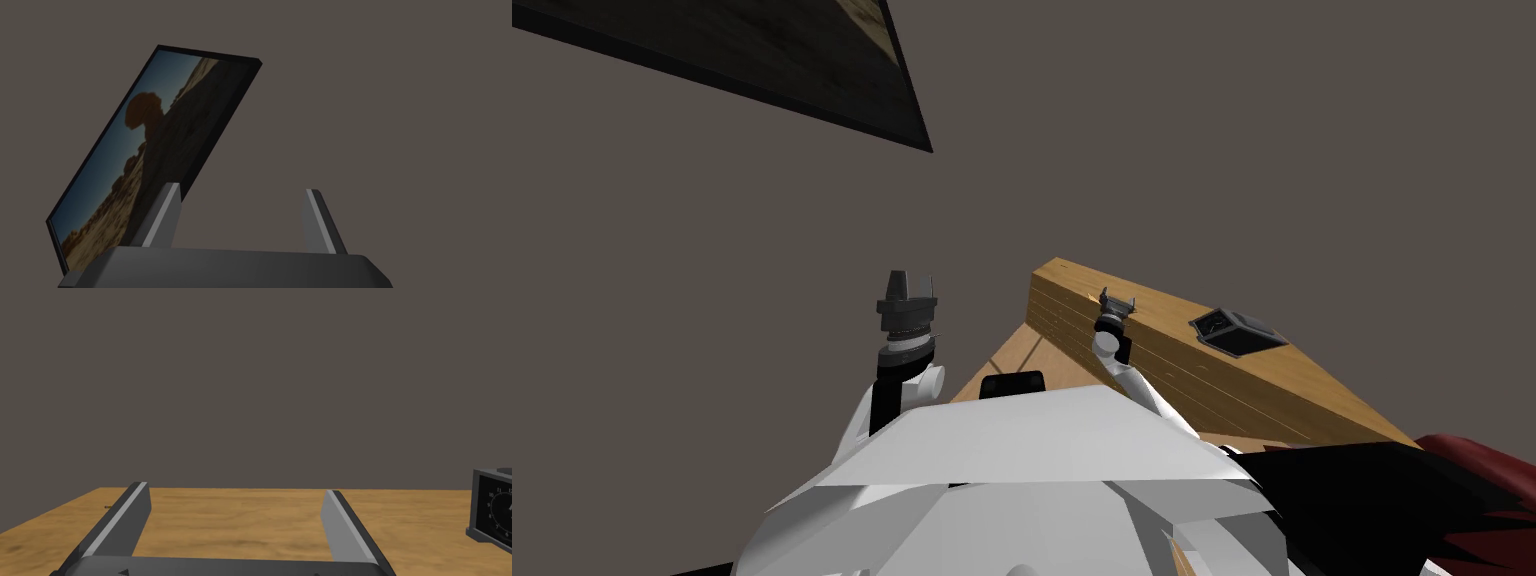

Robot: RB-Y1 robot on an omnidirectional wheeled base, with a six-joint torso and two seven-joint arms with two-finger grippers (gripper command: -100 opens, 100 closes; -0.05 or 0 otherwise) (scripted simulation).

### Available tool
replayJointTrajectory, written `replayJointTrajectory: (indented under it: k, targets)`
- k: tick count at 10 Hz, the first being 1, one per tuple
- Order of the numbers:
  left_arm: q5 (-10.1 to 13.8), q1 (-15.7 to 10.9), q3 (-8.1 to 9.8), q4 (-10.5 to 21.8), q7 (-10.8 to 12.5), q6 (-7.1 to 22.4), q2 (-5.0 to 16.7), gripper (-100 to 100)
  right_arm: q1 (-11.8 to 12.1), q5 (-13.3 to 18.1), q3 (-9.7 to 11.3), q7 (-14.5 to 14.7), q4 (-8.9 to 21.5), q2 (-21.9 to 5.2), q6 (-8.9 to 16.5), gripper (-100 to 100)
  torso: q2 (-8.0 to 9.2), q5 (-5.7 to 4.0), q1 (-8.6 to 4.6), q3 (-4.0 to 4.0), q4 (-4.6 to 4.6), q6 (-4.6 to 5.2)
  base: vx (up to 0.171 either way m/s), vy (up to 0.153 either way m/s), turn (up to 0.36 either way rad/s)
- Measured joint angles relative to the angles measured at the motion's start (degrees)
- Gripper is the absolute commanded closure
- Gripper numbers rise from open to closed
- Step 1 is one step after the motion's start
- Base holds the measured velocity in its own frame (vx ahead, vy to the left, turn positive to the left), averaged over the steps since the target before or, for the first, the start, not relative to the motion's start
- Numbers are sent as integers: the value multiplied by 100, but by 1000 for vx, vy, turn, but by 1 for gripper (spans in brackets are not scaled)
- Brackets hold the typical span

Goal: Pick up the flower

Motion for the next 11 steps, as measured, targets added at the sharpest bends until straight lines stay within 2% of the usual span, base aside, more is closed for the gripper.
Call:
replayJointTrajectory:
  k: [3, 5, 7, 8, 11]
  targets:
    - [0, 1, 1, 0, 0, 0, 0, 0, -22, -509, -30, -119, 69, -95, -42, -100, -1, -3, -13, 0, 0, 5, -6, 20, 39]
    - [0, 1, 0, 0, 0, 0, 0, 0, -148, -848, -32, -267, 249, -212, -130, -100, 0, 0, -4, 0, 0, 5, -6, 29, 17]
    - [0, 1, 1, 0, 0, 0, 0, 0, -164, -1124, -44, -334, 303, -243, -133, -100, 0, -3, -13, 0, 0, 4, -7, 18, 58]
    - [0, 0, 0, 0, 0, 0, 0, 0, -281, -1284, -52, -421, 462, -319, -167, -100, -1, -1, -7, 0, 0, 1, -13, 33, 57]
    - [0, 0, 0, 0, 0, 0, 0, 0, -417, -1832, -80, -542, 614, -454, -272, -100, 0, -1, -7, 0, 0, 2, -8, 25, 44]
